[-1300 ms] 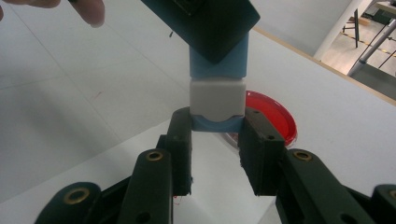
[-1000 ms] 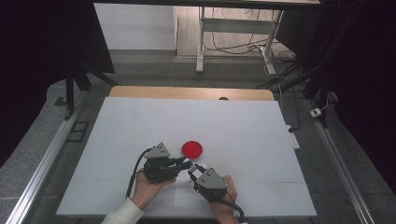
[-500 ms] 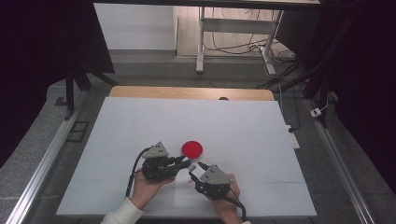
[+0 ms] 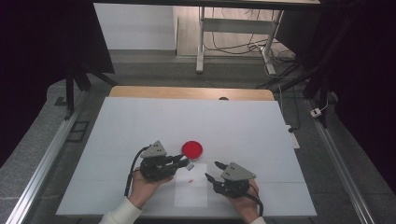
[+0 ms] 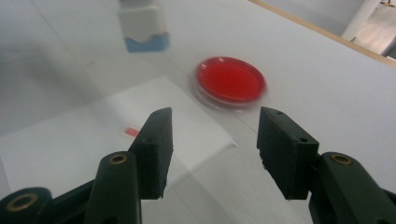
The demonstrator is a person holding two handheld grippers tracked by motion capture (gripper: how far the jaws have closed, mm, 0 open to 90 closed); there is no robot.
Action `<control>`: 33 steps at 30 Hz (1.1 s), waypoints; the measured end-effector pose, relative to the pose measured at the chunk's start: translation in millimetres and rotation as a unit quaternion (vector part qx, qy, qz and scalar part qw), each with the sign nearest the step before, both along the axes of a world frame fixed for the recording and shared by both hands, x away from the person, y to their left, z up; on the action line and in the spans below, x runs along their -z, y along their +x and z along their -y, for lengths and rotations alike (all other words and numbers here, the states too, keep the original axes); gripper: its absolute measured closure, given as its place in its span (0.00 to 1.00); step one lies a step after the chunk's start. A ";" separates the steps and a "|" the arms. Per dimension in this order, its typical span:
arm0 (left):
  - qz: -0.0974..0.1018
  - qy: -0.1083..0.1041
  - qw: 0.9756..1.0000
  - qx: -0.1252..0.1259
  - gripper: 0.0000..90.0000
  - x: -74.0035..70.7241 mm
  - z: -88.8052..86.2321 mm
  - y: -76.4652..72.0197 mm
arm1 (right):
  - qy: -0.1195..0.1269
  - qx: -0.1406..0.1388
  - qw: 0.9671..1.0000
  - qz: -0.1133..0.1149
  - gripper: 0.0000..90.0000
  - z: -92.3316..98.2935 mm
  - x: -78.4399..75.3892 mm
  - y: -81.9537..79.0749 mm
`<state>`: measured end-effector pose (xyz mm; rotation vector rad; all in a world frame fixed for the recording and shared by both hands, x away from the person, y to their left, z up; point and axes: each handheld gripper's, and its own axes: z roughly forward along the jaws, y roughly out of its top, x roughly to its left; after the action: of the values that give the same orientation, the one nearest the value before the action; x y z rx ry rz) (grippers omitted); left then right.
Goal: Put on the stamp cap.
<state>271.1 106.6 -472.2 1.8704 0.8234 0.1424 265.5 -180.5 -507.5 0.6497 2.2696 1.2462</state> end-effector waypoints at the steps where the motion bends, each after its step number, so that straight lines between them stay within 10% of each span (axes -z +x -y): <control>1: 0.000 0.000 1.000 0.000 0.84 -0.1 -0.3 0.1 | 0.003 0.002 1.000 -0.005 0.50 5.9 -0.6 0.8; 19: 0.001 0.001 1.000 0.001 0.84 -2.3 -5.1 2.4 | 0.006 0.068 0.998 -0.011 0.51 87.1 -7.3 3.0; 33: 0.006 0.001 1.000 -0.006 0.84 -5.6 -11.6 3.0 | -0.001 0.081 0.997 -0.013 0.52 100.9 -4.7 6.3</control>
<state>274.1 118.1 -466.5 1.8647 0.8268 0.1625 271.8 -281.4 -502.8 0.8340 2.1900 1.1630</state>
